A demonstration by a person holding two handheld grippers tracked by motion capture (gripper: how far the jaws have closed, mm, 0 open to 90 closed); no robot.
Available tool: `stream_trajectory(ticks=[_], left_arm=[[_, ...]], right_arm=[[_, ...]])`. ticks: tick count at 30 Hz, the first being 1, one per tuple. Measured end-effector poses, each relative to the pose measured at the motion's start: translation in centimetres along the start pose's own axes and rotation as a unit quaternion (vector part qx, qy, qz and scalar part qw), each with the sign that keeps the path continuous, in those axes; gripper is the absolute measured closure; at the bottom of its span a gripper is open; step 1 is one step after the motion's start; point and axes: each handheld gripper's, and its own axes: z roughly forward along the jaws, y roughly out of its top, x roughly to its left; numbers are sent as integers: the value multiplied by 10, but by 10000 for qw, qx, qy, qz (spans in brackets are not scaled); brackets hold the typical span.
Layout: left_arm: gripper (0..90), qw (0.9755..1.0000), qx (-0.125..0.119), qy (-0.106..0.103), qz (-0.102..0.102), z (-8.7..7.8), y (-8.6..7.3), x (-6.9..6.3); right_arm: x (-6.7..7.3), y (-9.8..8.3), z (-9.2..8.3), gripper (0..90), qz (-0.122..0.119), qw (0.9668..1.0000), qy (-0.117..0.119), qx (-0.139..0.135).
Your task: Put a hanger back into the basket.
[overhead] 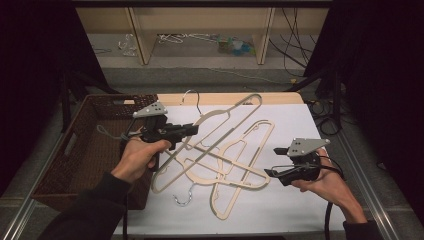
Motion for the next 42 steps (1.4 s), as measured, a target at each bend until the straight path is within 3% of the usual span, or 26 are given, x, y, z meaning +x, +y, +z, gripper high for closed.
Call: stream_trajectory(ticks=[6, 16, 17, 23, 30, 42], left_arm=[[857, 9995, -234, 126, -175, -29, 3, -3], [857, 9965, -635, 203, -497, -72, 3, 7], [857, 9958, -708, 277, -508, -84, 4, 10], [857, 9916, -921, 518, -749, -117, 3, 27], [857, 9827, -1246, 677, -1193, -149, 0, 49], [857, 9762, -1148, 1397, -1195, -195, 7, 77]], right_arm=[[0, -4, -2, 261, 56, 10000, -9, 26], [-1, -8, -2, 261, 48, 10000, 13, 82], [-1, -9, -2, 261, 21, 10000, 9, 72], [0, -13, -3, 261, 74, 9999, 17, 126], [0, -15, -2, 261, 80, 9999, 20, 136], [-1, -17, 0, 261, 86, 9998, 32, 199]])
